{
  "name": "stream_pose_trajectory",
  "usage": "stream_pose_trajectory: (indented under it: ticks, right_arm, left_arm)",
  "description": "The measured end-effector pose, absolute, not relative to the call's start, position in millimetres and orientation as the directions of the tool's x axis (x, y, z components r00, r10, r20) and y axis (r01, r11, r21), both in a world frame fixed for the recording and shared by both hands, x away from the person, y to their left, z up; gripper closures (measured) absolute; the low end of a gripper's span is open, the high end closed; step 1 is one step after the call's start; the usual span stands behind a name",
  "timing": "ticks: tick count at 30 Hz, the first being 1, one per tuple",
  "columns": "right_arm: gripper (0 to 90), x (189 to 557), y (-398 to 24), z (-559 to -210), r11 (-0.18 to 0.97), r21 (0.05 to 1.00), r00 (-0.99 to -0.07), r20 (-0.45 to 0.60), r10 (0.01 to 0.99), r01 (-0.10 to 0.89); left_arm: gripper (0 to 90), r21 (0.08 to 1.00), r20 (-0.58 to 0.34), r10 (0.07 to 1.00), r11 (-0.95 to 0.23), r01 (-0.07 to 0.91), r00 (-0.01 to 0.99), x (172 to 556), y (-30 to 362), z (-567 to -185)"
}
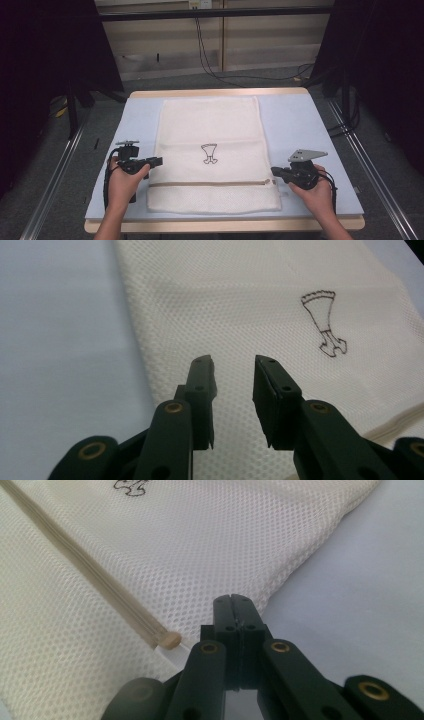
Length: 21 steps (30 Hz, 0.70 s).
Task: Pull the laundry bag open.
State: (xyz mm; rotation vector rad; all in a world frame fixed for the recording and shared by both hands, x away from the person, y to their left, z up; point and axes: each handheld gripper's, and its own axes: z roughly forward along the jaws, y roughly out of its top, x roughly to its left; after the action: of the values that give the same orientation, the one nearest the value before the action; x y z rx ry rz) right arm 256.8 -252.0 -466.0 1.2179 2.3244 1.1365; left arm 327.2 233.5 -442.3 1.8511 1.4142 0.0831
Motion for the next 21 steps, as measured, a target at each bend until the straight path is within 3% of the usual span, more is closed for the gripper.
stream_pose_trajectory:
  ticks: [5, 21]
  right_arm:
    - [90.0, 249.0, -249.7, -464.7, 0.342, 0.749, -0.613, 0.107, 0.783, 0.567]
    - [90.0, 243.6, -232.0, -469.2, 0.373, 0.735, -0.657, 0.13, 0.743, 0.567]
  left_arm:
    - [64.9, 0.612, -0.43, 0.793, -0.095, 0.785, 0.431, 327.2, 209.7, -439.4]
    - [63.2, 0.553, -0.565, 0.622, -0.203, 0.808, 0.542, 314.8, 128.7, -441.8]
